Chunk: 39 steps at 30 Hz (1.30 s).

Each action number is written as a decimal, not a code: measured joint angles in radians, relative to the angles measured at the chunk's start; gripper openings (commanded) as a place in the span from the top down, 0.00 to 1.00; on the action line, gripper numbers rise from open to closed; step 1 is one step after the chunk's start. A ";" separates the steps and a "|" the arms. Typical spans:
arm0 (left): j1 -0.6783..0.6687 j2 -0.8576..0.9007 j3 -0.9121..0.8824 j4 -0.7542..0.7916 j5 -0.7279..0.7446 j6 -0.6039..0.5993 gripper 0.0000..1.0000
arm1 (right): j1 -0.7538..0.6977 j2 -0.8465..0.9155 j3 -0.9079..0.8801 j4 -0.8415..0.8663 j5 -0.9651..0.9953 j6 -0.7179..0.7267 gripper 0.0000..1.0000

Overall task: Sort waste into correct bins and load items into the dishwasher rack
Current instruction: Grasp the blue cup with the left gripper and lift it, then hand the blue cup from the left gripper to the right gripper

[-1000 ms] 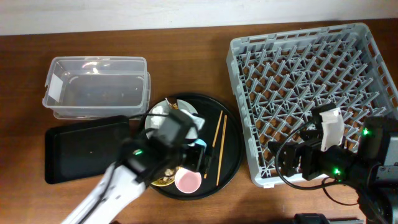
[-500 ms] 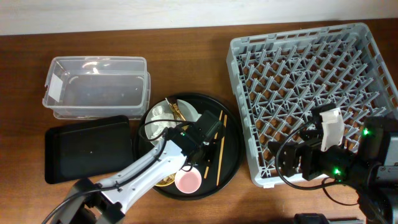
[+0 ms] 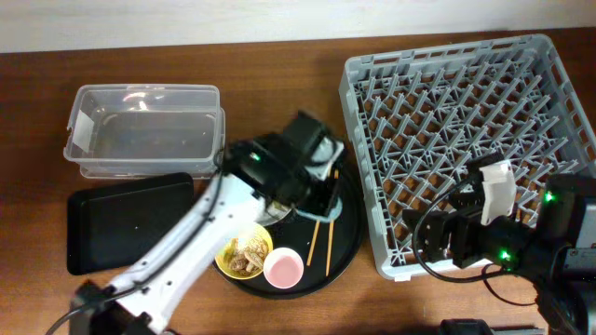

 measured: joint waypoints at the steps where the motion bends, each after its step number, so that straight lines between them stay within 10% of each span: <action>1: 0.040 -0.003 0.031 -0.006 0.076 0.026 1.00 | 0.000 0.000 0.000 0.008 0.000 0.001 0.09; 14: 0.339 -0.010 0.114 0.102 1.042 0.159 1.00 | 0.000 0.119 0.003 0.112 -0.420 -0.129 0.09; 23: 0.278 -0.010 0.114 0.106 1.117 0.158 1.00 | 0.055 0.262 0.003 0.187 -0.594 -0.141 0.10; 28: 0.277 -0.018 0.114 0.114 1.152 0.157 1.00 | 0.191 0.320 0.003 0.231 -0.549 -0.141 0.29; 39: 0.275 -0.025 0.118 0.125 1.152 0.158 1.00 | 0.226 0.330 0.003 0.354 -0.548 -0.113 0.15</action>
